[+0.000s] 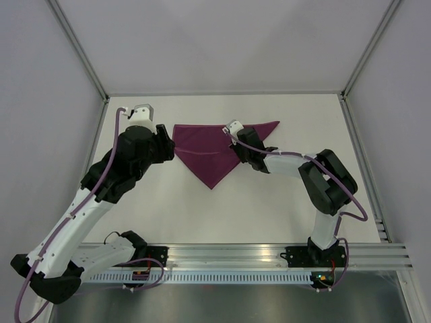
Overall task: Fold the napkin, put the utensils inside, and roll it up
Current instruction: Fold the napkin at the center of the board.
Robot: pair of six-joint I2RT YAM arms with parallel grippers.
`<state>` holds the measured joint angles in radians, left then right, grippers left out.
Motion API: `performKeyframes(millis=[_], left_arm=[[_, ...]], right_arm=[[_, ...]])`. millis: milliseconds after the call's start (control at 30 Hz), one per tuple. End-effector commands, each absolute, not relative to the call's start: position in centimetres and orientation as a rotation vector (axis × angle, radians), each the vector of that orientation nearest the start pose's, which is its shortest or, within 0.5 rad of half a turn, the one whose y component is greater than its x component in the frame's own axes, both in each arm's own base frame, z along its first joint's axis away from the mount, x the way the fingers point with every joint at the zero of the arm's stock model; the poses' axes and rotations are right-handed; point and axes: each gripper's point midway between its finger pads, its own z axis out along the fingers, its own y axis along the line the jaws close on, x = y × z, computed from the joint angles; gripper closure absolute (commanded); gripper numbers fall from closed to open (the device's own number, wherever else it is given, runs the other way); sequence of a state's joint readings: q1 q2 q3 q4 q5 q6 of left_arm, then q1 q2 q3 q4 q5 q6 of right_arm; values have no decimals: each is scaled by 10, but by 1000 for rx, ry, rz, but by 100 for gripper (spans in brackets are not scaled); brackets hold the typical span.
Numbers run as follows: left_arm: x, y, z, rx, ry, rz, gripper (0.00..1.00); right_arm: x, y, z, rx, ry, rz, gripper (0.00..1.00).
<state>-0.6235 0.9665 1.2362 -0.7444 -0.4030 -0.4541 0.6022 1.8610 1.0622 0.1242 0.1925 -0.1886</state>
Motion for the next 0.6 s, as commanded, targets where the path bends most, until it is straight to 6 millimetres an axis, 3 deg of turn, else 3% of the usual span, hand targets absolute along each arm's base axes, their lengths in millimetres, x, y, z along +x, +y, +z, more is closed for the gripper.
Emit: performKeyframes(millis=[0,233,367,567], left_arm=[[269,-133,315,-34,1986,-298,42],[269,-135,310,-29,1990,-309,41],[270,-137,308,-24,1991,-317,41],[270,-140,307,-14,1988,-327,40]], right_arm=[[419,236,52,-722,2137,54,88],[421,231,57,-717,2190,74,59],[431,231,68,-700,2197,104,52],[453,210,79,-595,2262,187,45]])
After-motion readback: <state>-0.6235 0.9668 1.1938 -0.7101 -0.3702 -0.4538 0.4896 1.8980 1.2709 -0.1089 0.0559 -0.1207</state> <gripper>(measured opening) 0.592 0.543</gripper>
